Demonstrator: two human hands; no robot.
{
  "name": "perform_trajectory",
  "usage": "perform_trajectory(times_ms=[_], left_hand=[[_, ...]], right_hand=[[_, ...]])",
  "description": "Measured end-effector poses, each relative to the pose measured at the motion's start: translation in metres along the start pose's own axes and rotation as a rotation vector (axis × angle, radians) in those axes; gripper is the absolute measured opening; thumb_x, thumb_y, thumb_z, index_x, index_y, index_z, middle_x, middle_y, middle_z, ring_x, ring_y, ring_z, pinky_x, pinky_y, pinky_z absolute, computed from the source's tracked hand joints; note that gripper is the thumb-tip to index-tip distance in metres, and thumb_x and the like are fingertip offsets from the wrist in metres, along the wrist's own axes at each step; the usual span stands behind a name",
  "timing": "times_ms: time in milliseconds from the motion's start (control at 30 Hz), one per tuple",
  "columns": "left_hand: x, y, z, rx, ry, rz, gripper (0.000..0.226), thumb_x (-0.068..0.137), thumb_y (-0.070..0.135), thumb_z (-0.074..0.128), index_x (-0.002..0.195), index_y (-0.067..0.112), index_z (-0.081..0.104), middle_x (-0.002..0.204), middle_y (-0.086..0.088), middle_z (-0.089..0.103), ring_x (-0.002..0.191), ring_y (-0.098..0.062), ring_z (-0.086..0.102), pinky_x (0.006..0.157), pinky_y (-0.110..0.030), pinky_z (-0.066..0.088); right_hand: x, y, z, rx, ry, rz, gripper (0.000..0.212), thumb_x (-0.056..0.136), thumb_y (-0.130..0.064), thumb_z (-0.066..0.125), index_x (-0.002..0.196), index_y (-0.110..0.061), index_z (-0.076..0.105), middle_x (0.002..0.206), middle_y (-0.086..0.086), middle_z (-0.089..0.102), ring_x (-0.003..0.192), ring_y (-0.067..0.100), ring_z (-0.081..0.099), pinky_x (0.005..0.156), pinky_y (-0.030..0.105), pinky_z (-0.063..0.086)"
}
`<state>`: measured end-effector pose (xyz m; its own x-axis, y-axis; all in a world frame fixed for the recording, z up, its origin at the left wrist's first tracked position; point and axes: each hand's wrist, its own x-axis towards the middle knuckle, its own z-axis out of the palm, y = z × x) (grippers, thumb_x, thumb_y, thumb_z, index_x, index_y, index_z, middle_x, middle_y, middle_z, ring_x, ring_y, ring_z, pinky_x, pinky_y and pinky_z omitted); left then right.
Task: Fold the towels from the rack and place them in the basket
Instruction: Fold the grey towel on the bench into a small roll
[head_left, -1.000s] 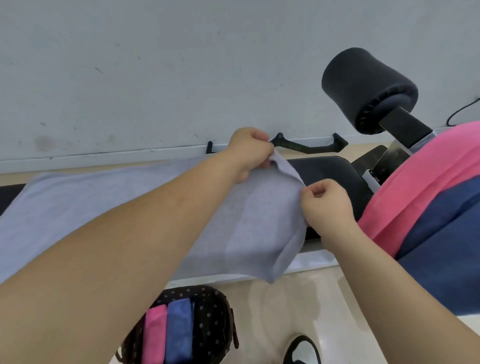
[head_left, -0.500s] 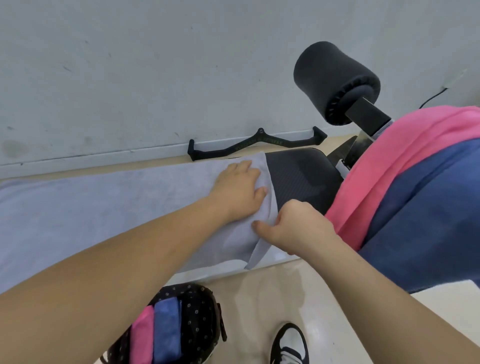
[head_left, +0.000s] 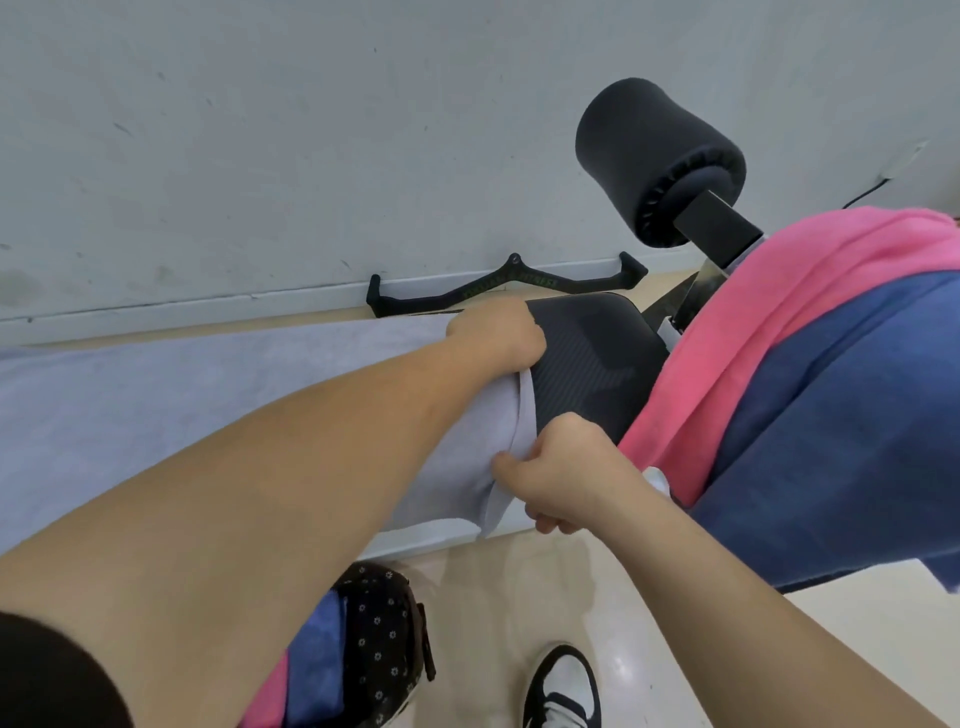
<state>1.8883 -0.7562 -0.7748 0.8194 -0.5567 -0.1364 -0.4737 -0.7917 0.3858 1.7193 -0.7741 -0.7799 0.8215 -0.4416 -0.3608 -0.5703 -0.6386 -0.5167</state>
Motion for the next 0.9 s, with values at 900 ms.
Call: perform_trajectory(times_ms=[900], left_hand=[[-0.070,0.021,0.000,-1.053,-0.476,-0.032,0.020,0.101,0.001,0.048,0.112,0.010,0.062,0.101,-0.017,0.076,0.082,-0.028,0.076,0.073,-0.039,0.063]], right_hand=[[-0.009,0.022,-0.036,-0.216,0.230,-0.063,0.026,0.085,-0.032,0.058,0.067,-0.029,0.039,0.071,-0.005,0.056,0.071,0.023,0.066,0.063,0.032,0.056]])
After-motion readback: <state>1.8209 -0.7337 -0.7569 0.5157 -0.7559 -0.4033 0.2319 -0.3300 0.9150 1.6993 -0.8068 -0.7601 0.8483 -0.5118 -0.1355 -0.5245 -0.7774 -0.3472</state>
